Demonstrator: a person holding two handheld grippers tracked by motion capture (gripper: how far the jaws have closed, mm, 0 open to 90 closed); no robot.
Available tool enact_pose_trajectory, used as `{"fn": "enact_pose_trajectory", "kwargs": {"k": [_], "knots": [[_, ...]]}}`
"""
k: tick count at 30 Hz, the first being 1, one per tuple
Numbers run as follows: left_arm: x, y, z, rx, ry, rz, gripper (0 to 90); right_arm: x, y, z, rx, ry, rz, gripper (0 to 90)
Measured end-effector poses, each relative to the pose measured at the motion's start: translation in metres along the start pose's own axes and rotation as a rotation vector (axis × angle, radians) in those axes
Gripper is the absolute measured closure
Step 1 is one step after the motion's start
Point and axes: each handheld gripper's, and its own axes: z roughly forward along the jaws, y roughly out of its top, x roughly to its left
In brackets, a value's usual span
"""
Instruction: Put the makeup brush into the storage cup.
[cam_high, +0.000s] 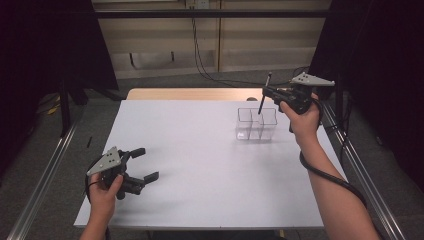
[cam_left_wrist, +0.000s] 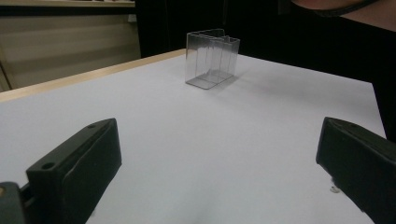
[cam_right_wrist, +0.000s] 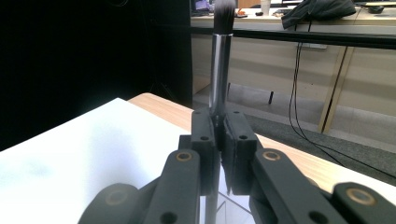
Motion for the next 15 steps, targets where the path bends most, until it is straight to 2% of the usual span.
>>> {"fn": "enact_pose_trajectory", "kwargs": {"k": [15], "knots": [[-0.0007,-0.0006,0.0006,-0.001,-0.005,-0.005,0.0,-0.0025,-0.0012,0.0064,0.004,-0.023,0.008,84.2]]}}
